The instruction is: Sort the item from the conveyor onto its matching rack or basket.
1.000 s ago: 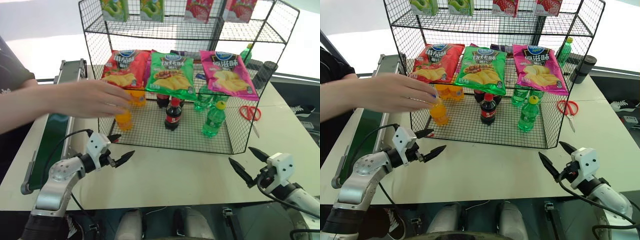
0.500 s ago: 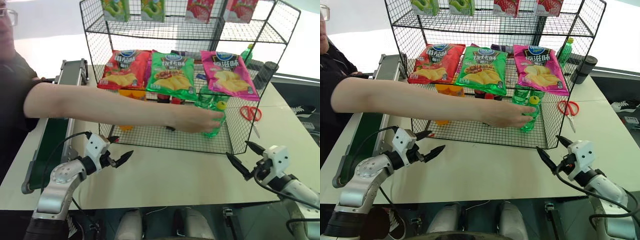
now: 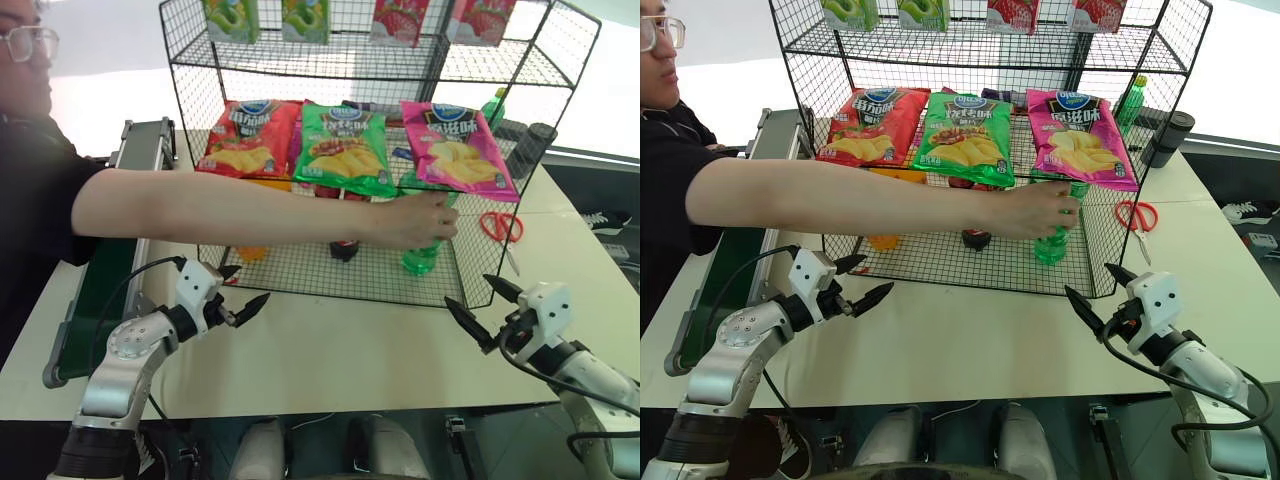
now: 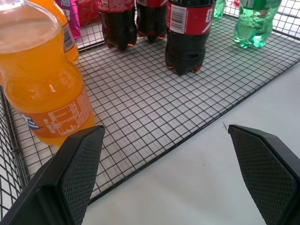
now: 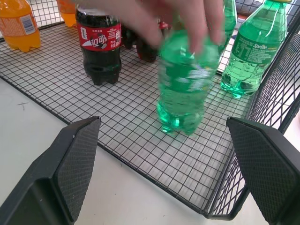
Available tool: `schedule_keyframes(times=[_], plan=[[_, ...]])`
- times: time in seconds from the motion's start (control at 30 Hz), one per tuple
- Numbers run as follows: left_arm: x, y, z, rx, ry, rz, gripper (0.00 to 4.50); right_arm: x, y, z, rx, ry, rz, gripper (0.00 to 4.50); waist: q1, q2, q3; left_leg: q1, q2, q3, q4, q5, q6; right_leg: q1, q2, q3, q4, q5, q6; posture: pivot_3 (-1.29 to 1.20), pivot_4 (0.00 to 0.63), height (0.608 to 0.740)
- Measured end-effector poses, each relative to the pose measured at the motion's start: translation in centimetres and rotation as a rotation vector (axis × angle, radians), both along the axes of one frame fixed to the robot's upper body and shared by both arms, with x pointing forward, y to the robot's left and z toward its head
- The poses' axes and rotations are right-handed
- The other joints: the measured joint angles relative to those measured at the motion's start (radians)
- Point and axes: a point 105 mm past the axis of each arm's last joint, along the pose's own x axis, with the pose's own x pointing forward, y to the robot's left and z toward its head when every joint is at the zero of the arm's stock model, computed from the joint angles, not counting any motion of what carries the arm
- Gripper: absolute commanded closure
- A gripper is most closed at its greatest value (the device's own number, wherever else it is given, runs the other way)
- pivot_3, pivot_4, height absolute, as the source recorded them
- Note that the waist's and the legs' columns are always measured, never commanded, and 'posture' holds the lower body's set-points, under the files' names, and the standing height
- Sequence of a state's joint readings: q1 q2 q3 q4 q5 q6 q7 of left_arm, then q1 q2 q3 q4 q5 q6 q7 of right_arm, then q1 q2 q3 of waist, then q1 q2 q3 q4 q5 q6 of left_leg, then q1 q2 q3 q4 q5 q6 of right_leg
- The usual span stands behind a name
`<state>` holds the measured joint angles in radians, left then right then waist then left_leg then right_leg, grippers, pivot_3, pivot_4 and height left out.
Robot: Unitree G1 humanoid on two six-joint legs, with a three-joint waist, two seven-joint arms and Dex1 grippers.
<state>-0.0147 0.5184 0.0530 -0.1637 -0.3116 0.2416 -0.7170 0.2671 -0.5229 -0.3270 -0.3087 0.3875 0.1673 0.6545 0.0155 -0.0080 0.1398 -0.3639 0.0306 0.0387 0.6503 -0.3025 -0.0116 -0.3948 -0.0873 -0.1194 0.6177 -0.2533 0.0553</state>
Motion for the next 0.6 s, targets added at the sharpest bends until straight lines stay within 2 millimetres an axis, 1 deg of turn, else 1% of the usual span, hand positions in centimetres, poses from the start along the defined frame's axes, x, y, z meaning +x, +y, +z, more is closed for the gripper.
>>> schedule_keyframes(times=[0.37, 0.6], plan=[[0.0, -0.03, 0.31, -0.003, -0.028, -0.005, 0.0, -0.31, -0.11, -0.38, 0.0, 0.016, -0.005, 0.04, 0.0, 0.0, 0.0, 0.0, 0.0, 0.0, 0.0, 0.0, 0.0, 0.0, 0.0, 0.0, 0.0, 0.0, 0.0, 0.0, 0.15, 0.734], [-0.26, 0.32, -0.2, -0.014, -0.016, 0.028, 0.0, 0.08, 0.26, 0.07, 0.001, -0.002, 0.016, 0.04, 0.0, 0.0, 0.0, 0.0, 0.0, 0.0, 0.0, 0.0, 0.0, 0.0, 0.0, 0.0, 0.0, 0.0, 0.0, 0.0, 0.15, 0.734]])
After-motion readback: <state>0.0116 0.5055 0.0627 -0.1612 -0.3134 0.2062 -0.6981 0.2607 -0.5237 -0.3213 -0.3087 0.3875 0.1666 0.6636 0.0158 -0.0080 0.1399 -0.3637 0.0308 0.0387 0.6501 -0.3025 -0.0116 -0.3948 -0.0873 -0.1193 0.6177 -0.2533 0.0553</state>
